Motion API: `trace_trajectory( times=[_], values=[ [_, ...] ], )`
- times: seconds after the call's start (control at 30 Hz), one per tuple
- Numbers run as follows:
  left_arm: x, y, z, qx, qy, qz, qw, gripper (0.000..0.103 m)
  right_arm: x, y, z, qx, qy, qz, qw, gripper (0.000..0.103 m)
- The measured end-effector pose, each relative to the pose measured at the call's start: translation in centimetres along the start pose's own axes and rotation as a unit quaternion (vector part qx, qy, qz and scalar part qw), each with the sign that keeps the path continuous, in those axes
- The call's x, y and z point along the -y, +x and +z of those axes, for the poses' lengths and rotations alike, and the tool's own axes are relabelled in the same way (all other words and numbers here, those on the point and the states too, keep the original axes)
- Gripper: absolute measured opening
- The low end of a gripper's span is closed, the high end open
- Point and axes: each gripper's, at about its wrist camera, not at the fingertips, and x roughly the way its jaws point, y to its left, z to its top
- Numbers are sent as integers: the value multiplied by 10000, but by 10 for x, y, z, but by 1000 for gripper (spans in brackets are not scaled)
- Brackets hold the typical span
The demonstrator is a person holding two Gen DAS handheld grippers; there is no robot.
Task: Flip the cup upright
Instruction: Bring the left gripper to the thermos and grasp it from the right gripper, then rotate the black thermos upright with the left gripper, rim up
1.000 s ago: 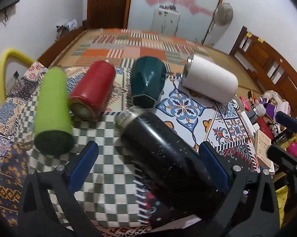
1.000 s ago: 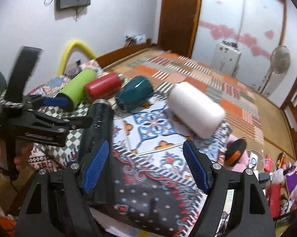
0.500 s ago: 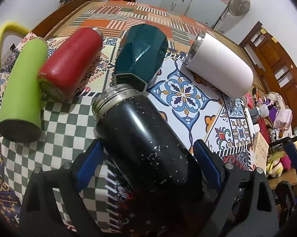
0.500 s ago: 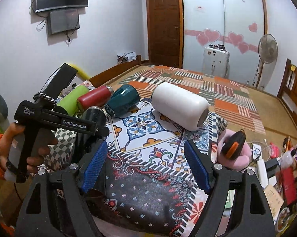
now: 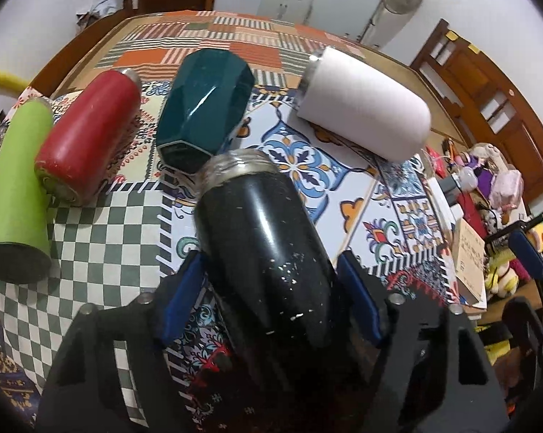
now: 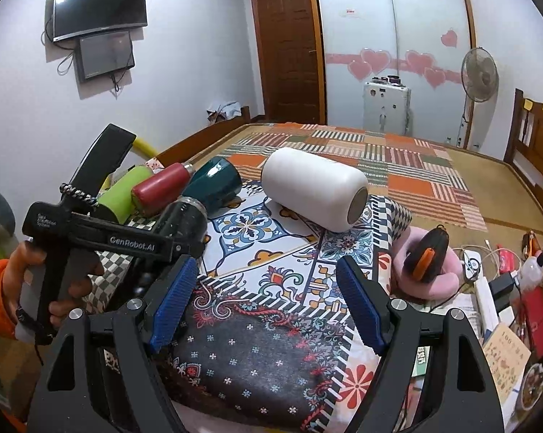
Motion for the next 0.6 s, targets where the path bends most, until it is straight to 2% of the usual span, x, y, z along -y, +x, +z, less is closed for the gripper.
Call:
trace_trajectory(
  times=[0.1, 0.3, 0.37, 0.6],
  values=[
    [1, -8, -1, 91, 83, -132, 9998, 67, -2, -4, 0, 46, 24, 2, 10000, 77],
    [6, -42, -7, 558, 367, -97, 9977, 66, -6, -13, 3, 152, 32, 30, 9999, 77],
    [9, -60, -12, 823, 499, -85, 9953, 66, -7, -14, 5, 178, 43, 55, 9998, 77],
    [19, -105, -38, 1386, 816, -164, 9869, 65, -18, -25, 8, 457, 0, 179, 9988, 78]
  ],
)
